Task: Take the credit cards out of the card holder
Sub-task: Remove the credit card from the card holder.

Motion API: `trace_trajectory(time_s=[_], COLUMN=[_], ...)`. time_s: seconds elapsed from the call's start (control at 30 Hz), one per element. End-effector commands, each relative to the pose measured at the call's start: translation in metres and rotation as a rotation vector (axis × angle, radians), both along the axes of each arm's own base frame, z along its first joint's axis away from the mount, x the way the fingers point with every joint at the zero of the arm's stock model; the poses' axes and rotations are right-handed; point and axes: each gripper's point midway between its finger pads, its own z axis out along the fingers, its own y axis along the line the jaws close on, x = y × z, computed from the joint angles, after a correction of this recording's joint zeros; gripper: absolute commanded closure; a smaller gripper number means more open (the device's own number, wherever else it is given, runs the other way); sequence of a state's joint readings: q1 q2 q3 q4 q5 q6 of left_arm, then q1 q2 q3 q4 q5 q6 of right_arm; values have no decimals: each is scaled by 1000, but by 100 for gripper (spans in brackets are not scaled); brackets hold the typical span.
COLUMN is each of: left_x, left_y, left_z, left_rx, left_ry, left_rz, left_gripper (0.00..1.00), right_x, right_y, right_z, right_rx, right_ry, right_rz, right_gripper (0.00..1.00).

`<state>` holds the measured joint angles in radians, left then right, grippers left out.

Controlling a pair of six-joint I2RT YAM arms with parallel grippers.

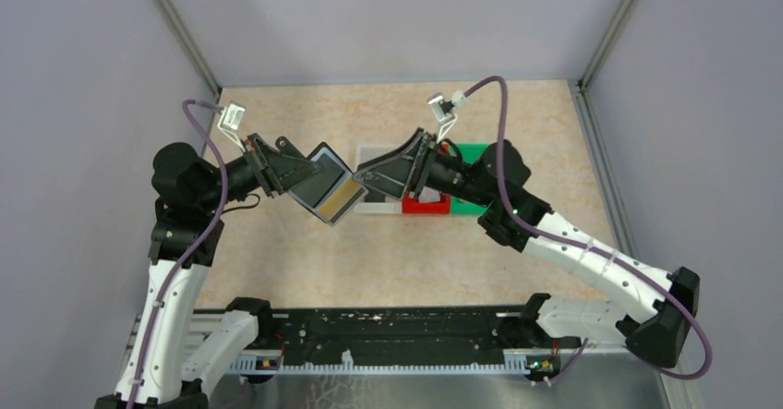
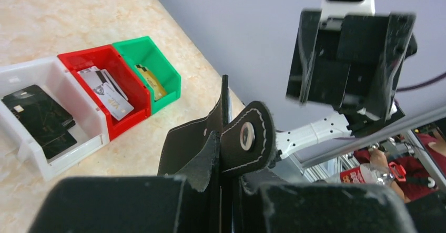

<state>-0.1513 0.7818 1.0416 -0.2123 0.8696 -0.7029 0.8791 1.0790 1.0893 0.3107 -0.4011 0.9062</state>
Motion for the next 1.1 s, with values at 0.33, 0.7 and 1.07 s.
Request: trace_trajectory(time_s=[0.33,0.7,1.07], left_x=[-8,-16,-7], left_y=[-1,-2,6], left_z=[26,34,37], left_rx=[-116,-142,-142], left_ry=[4,11,20], left_rz=[-3,-26,75], left_gripper=[100,100,100], right_x=[-13,-9,-11], right_y=[50,61,47], right_z=[-35,-26,0], right_rx=[148,230,405], right_ry=[153,163,151], right_rz=[116,160,175], right_gripper=[50,58,74])
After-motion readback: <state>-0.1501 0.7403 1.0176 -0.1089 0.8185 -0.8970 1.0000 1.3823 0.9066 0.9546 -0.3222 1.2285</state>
